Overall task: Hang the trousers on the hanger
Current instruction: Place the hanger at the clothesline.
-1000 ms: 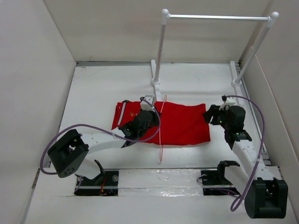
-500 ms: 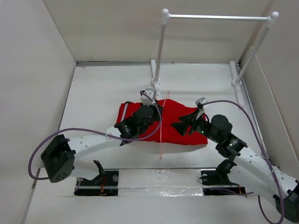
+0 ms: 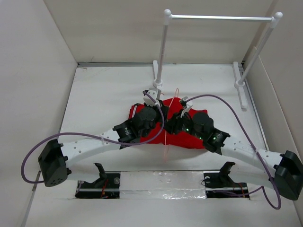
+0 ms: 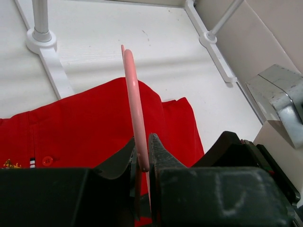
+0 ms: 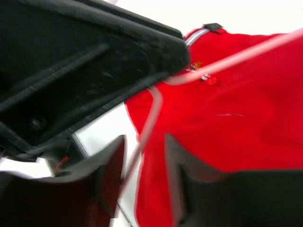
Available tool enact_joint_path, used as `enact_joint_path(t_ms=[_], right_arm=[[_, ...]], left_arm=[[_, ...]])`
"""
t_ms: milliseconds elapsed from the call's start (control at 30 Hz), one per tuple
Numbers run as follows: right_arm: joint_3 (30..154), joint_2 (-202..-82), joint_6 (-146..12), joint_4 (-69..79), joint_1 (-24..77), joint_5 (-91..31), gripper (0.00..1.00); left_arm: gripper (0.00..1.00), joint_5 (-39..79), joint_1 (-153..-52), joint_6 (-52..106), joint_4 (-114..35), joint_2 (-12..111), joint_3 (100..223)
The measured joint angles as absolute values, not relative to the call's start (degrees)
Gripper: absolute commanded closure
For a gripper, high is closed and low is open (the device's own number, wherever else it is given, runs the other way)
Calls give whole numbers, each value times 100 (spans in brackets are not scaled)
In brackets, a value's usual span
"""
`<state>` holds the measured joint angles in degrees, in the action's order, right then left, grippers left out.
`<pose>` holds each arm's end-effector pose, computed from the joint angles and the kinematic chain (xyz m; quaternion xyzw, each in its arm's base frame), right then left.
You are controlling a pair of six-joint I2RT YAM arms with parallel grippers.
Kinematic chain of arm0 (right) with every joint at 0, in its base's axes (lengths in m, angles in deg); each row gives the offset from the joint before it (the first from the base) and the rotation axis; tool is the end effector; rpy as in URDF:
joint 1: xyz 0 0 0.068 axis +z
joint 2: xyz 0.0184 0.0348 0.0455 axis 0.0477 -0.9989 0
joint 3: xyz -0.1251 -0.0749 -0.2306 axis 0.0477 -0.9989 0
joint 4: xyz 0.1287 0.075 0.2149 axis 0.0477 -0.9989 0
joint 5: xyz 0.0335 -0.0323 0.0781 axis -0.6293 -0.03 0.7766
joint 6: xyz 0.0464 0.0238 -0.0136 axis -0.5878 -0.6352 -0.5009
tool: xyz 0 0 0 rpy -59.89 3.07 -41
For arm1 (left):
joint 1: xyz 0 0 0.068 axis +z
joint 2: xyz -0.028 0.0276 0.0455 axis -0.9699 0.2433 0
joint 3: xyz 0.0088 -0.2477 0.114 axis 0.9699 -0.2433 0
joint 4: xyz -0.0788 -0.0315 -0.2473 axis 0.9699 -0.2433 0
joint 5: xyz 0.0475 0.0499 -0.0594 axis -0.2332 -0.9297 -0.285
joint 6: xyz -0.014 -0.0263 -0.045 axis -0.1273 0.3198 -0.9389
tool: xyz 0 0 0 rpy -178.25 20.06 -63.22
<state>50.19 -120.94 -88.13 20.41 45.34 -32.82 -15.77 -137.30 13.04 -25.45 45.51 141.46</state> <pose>0.1598 0.1820 0.2670 -0.1601 0.7563 0.4139 0.4808 0.1537 -0.2477 0.3340 0.0599 0.7205 -0.3372 0.6029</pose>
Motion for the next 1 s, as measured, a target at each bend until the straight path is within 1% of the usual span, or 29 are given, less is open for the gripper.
enact_joint_path(t_ms=[33,100,133,233,400,433,467,500,600,667,733,800,867,900,1000], right_arm=[[5039,-12131,-8865,2119,4554,-3267,72],[5065,-12153,-8940,2229,4613,-3295,79],[5065,-12153,-9025,2250,4613,-3337,87],[5054,-12115,-9279,2290,4606,-3549,100],[5023,-11895,-9432,2419,4600,-3754,100],[5023,-11842,-9469,2432,4593,-3800,100],[5023,-11794,-9508,2445,4563,-3824,100],[5023,-11759,-9545,2471,4521,-3802,100],[5023,-11731,-9703,2583,4390,-3639,100],[5023,-11731,-9873,2666,4246,-3490,100],[5021,-11748,-10068,2749,4058,-3278,100],[5021,-11783,-10299,2983,3804,-3042,100],[5021,-11838,-10544,3197,3586,-2819,100],[5021,-11882,-10656,3308,3465,-2703,100],[5023,-12019,-10972,3568,3131,-2353,100]], left_arm=[[100,-1585,-13732,1312,-2571,4551,14161],[100,-1609,-13732,1334,-2587,4551,14201],[100,-1620,-13732,1358,-2615,4551,14235],[100,-1692,-13732,1450,-2624,4551,14367],[100,-1620,-13750,1570,-2624,4612,14646],[96,-1583,-13752,1605,-2626,4664,14736],[89,-1542,-13759,1645,-2622,4708,14819],[75,-1494,-13759,1673,-2604,4745,14896],[60,-1299,-13759,1754,-2379,4863,15217],[56,-1196,-13759,1817,-2248,4911,15492],[51,-1111,-13759,1898,-2003,4914,15722],[46,-1050,-13761,1981,-1843,4905,15855],[43,-982,-13761,2086,-1756,4905,15962],[40,-949,-13761,2145,-1710,4903,16017],[38,-875,-13761,2298,-1555,4857,16098]])
